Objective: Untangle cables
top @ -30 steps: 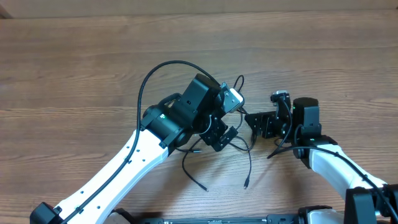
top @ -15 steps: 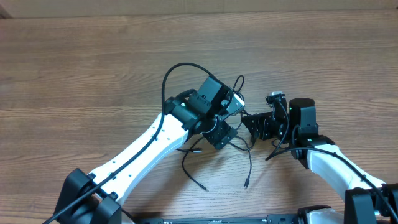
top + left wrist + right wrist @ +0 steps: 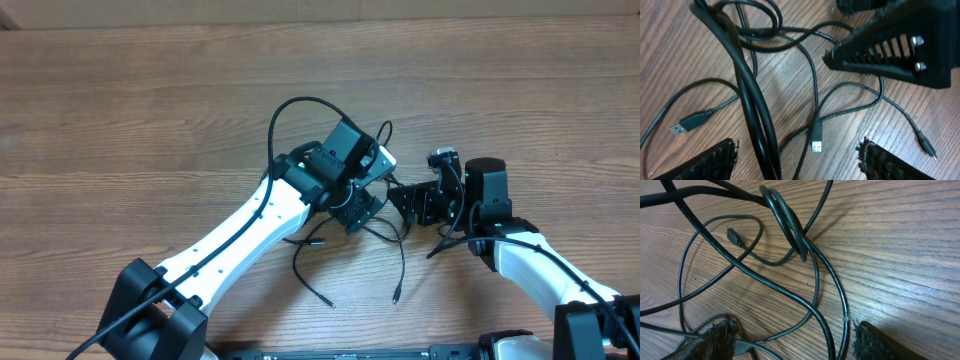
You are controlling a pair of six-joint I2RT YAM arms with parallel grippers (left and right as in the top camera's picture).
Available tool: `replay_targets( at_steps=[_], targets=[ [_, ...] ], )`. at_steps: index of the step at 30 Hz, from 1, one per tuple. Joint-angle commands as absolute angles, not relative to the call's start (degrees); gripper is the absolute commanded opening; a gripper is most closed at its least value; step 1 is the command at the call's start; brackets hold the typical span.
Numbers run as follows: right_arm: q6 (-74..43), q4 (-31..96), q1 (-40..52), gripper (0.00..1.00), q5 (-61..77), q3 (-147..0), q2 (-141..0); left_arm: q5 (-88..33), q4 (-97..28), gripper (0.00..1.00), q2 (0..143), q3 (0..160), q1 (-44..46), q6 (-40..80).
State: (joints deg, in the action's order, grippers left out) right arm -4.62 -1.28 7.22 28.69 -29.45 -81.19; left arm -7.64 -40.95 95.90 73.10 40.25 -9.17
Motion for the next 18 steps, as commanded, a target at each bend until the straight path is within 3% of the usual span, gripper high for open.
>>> replay_targets(
  at_steps=[1,6,10,11,13,14,18],
  targets=[
    [-3.7,-1.45,7.46,0.77,29.21,-30.02,-83.02,-7.07,-40.03,0.82,96.16,73.34,40.03,-8.78],
    [-2.48,-1.8,7.46,0.74,29.67,-30.02,-86.28,-7.07,-40.03,0.81,96.16,73.34,40.03,-8.75],
    [-2.44,-2.09,7.46,0.59,30.17,-30.02,-86.61,-7.07,-40.01,0.79,96.16,73.34,40.03,-8.78],
    [-2.44,-2.28,7.46,0.51,30.57,-30.02,-86.61,-7.07,-40.01,0.77,96.16,73.34,40.03,-8.78],
    [-2.44,-2.5,7.46,0.18,30.72,-30.02,-86.61,-7.05,-40.01,0.69,96.16,73.34,39.99,-8.78],
    [-2.46,-2.52,7.46,0.07,30.72,-30.02,-86.61,-7.05,-40.01,0.66,96.16,73.34,39.99,-8.8],
    [-2.5,-2.5,7.44,0.04,31.46,-30.02,-86.61,-6.96,-40.03,0.27,96.16,73.34,39.75,-8.78]
  ],
)
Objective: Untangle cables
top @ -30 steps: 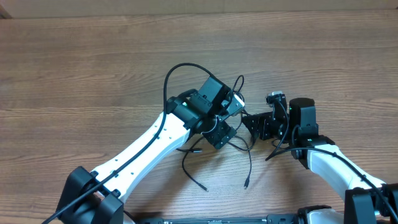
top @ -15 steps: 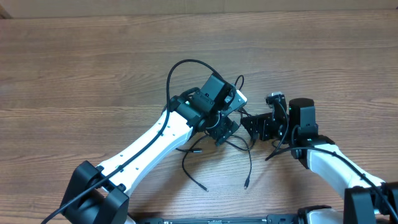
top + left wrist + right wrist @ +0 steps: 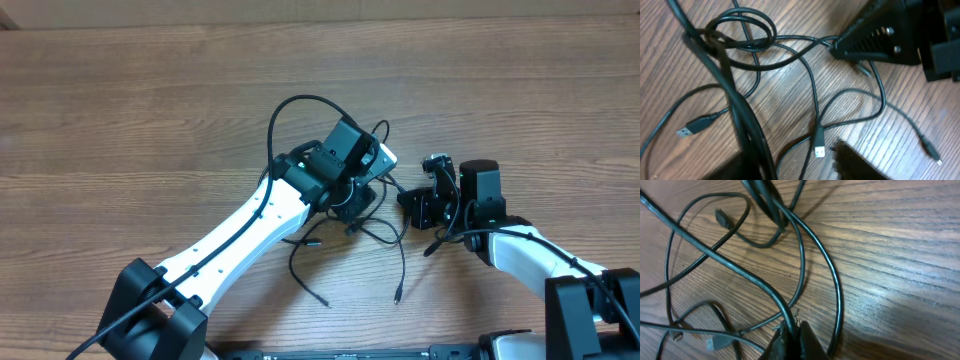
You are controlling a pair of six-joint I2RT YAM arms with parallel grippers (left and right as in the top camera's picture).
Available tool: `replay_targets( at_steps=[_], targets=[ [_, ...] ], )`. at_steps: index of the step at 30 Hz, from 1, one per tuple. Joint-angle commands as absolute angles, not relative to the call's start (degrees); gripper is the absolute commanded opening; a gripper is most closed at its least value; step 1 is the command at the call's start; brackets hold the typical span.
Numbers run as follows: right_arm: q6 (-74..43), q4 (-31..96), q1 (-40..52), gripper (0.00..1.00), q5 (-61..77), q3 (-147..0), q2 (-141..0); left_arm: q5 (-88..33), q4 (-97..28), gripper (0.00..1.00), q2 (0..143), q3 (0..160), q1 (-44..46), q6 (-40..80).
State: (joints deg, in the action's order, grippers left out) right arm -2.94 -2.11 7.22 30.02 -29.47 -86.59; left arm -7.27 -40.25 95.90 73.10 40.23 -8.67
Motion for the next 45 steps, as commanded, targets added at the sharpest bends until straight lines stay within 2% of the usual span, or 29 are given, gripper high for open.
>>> replay_targets(
  at_steps=[1,4,9,15,24,28,33,45],
  targets=[
    [-2.5,-2.52,7.44,0.04,32.23,-30.02,-86.59,-6.76,-40.05,0.2,96.16,73.34,39.57,-8.75],
    [-2.52,-3.31,7.44,0.04,35.81,-30.02,-86.59,-3.29,-40.38,0.04,96.16,73.34,38.37,-6.0],
    [-5.39,-5.69,7.38,0.04,42.37,-30.13,-84.79,6.17,-42.26,0.04,96.16,73.34,34.37,5.37],
    [-11.25,-6.17,7.38,0.04,49.34,-30.57,-76.49,6.57,-45.5,0.04,96.16,73.34,28.42,9.5],
    [-26.22,-6.57,7.38,0.04,55.68,-30.87,-52.82,6.37,-47.46,0.04,96.16,73.34,21.19,12.97],
    [-34.09,-10.68,7.38,0.04,55.83,-30.89,-42.09,6.39,-48.03,0.04,96.16,73.34,19.29,12.97],
    [-46.22,-23.4,7.38,0.04,55.13,-30.92,-28.6,6.39,-48.84,0.04,96.16,73.34,17.08,13.39],
    [-54.76,-29.56,7.38,0.04,46.15,-32.14,-25.67,6.59,-48.86,0.04,96.2,73.34,11.46,13.34]
  ],
)
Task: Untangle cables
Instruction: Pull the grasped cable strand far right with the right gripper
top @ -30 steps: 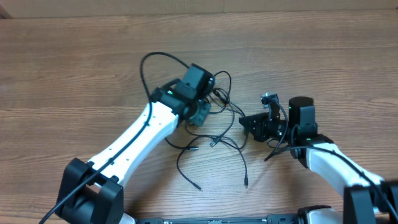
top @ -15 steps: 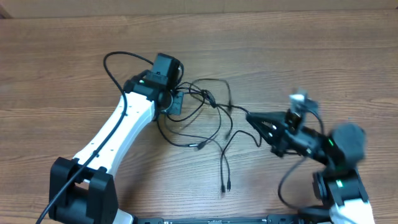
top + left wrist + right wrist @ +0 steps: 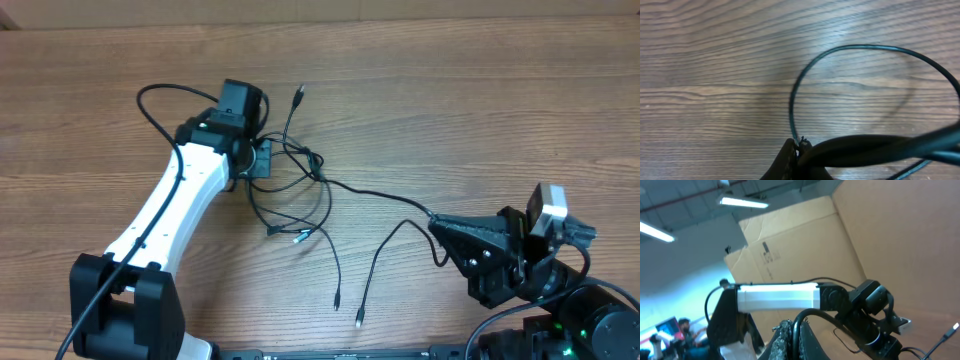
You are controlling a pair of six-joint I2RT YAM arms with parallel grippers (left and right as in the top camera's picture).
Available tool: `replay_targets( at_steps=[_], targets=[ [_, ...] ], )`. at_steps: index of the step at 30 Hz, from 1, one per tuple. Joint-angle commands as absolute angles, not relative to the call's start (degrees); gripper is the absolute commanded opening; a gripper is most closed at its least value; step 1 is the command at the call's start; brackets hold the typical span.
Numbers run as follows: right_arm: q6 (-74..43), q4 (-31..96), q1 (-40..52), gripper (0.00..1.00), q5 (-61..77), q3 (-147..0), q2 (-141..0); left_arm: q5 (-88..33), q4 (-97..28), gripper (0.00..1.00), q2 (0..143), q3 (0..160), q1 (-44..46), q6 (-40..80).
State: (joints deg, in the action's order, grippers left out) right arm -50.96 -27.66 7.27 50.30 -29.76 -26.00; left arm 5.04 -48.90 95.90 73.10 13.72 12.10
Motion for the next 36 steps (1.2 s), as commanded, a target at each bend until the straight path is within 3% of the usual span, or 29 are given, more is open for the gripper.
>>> replay_targets(
  at_steps=[1,17,31,36],
  targets=[
    [-55.33,-30.39,7.38,0.04,45.6,-32.25,-25.67,6.59,-48.86,0.04,96.2,73.34,10.87,13.34],
    [-63.18,-40.58,7.38,0.04,26.81,-33.52,-25.67,6.39,-48.12,0.05,96.23,73.34,0.73,13.37],
    [-67.83,-45.01,7.38,0.04,17.15,-33.52,-25.69,6.39,-45.3,0.13,96.23,73.34,-1.21,14.22],
    [-69.23,-47.77,7.38,0.04,15.07,-33.52,-25.69,6.24,-44.34,0.1,96.23,73.34,-1.21,16.19]
  ],
)
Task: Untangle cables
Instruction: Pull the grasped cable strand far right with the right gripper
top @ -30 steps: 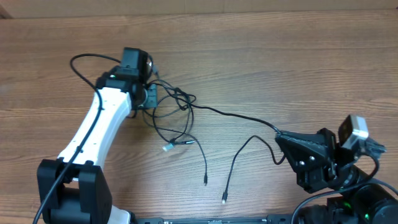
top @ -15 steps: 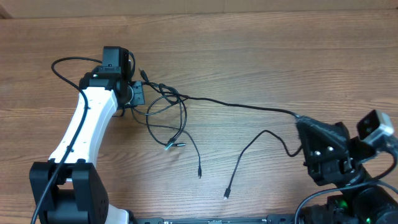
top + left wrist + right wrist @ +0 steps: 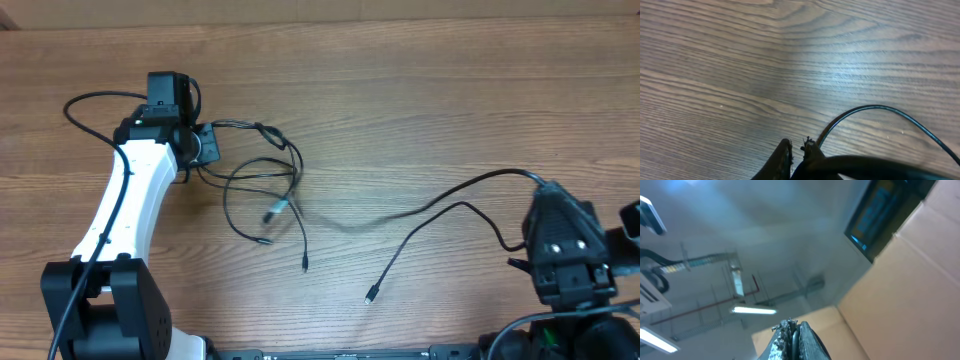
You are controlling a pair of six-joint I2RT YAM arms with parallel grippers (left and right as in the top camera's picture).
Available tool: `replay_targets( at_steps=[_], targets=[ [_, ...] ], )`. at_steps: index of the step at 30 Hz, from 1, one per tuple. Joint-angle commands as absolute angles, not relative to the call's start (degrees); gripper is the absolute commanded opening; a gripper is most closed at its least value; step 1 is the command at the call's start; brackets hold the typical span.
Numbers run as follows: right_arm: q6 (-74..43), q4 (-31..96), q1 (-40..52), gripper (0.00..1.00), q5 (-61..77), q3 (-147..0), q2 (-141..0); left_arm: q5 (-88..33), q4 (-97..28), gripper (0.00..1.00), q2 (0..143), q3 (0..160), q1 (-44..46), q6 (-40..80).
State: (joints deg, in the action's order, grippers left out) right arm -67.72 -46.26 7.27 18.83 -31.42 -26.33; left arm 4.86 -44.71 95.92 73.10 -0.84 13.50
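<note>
A loose tangle of black cables lies left of the table's middle, with several plug ends trailing toward the front. My left gripper sits at the tangle's left edge. In the left wrist view it is shut on a thick black cable low over the wood. My right gripper is raised at the right front, tilted upward. In the right wrist view it is shut on a thin black cable. That cable runs left toward the tangle and is blurred partway. One end lies loose near the front.
The wooden table fills the overhead view. The left arm stretches from the front left up to the tangle. A thin cable loop arcs behind the left wrist. The right wrist camera faces the ceiling and a cardboard wall.
My left gripper has moved further left with its thick cable and the tangle. My right gripper has moved right and tilted higher, and its thin cable now stretches across the table's right half.
Both grippers stood open over the tangle at mid-table. Then each was shut on a cable there. Later the left was at the back left and the right at the front right, a cable stretched between them. Now they are further apart and the tangle is looser.
</note>
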Motion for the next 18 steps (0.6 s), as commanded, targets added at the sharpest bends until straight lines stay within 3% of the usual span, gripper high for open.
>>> replay_targets(
  at_steps=[1,8,18],
  targets=[
    [-69.23,-47.97,7.38,0.04,14.63,-33.52,-25.69,5.89,-44.34,0.08,96.23,73.34,-1.21,16.71],
    [-63.75,-38.37,7.38,0.04,12.64,-33.52,-26.2,0.14,-44.64,0.04,96.23,73.34,-1.13,16.95],
    [-54.94,-33.34,7.38,0.04,7.42,-33.52,-37.23,-18.17,-44.53,0.04,96.23,73.34,-0.78,16.71]
  ],
)
